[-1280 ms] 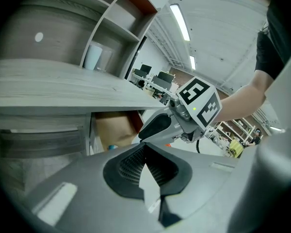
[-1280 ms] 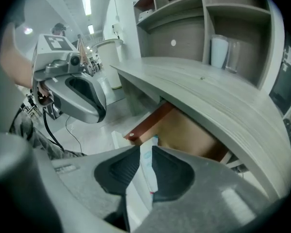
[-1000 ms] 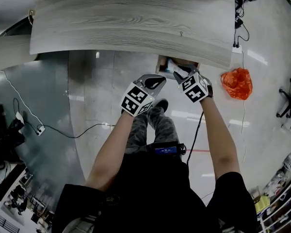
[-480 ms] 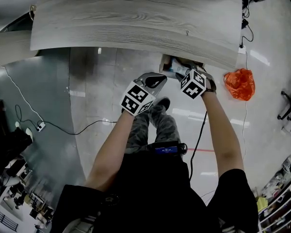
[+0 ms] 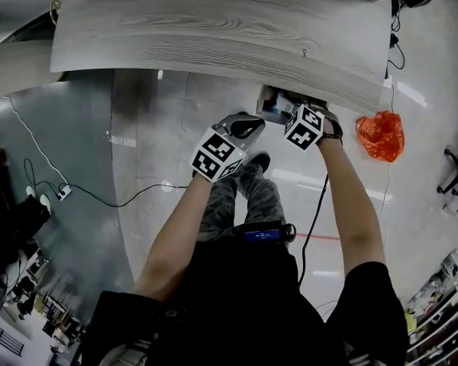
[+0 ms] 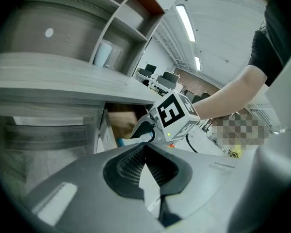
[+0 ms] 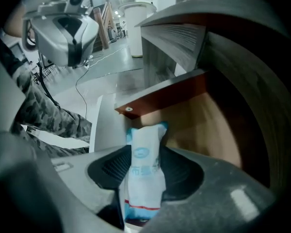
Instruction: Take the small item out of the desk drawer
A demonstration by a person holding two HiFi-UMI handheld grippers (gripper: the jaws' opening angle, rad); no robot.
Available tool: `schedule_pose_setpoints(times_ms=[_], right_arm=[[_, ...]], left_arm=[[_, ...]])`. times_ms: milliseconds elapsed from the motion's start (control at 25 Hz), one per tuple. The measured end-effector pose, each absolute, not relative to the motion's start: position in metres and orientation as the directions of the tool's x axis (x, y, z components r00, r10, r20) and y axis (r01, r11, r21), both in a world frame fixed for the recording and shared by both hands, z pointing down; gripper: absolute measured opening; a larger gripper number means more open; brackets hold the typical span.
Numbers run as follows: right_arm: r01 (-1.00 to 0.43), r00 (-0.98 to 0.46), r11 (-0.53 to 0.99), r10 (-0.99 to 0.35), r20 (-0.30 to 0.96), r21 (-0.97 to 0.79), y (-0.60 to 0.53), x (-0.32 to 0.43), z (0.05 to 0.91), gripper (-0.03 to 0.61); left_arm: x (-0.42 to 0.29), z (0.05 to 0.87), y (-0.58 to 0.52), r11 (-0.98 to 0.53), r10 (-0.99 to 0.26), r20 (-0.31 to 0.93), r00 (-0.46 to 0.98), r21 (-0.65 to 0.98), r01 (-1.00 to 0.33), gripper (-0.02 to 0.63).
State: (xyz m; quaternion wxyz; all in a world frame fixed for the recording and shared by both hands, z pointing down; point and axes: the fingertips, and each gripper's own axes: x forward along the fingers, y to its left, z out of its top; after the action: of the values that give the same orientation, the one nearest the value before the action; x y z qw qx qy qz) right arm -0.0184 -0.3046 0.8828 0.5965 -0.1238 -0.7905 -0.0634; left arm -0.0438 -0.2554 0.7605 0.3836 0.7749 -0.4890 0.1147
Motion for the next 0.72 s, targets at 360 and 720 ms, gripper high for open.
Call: schedule_pose_setpoints(times_ms=[360, 720], right_arm=[[0.273, -0.271, 0.961, 0.127, 0.954, -0.050, -0.302, -0.019, 0.884, 0.163], [0.246, -0.331, 0.969, 0.094, 0.939, -0.010, -0.304, -0.021, 0.851, 0.163]], left_arm=[[-0.052, 0.760, -0.249, -0.212, -0.676, 0.558, 0.481, 0.477, -0.853, 0.000], [-0.049, 0.745, -0.250, -0.231, -0.679, 0.553, 0.482, 0.462, -0.856, 0.002]])
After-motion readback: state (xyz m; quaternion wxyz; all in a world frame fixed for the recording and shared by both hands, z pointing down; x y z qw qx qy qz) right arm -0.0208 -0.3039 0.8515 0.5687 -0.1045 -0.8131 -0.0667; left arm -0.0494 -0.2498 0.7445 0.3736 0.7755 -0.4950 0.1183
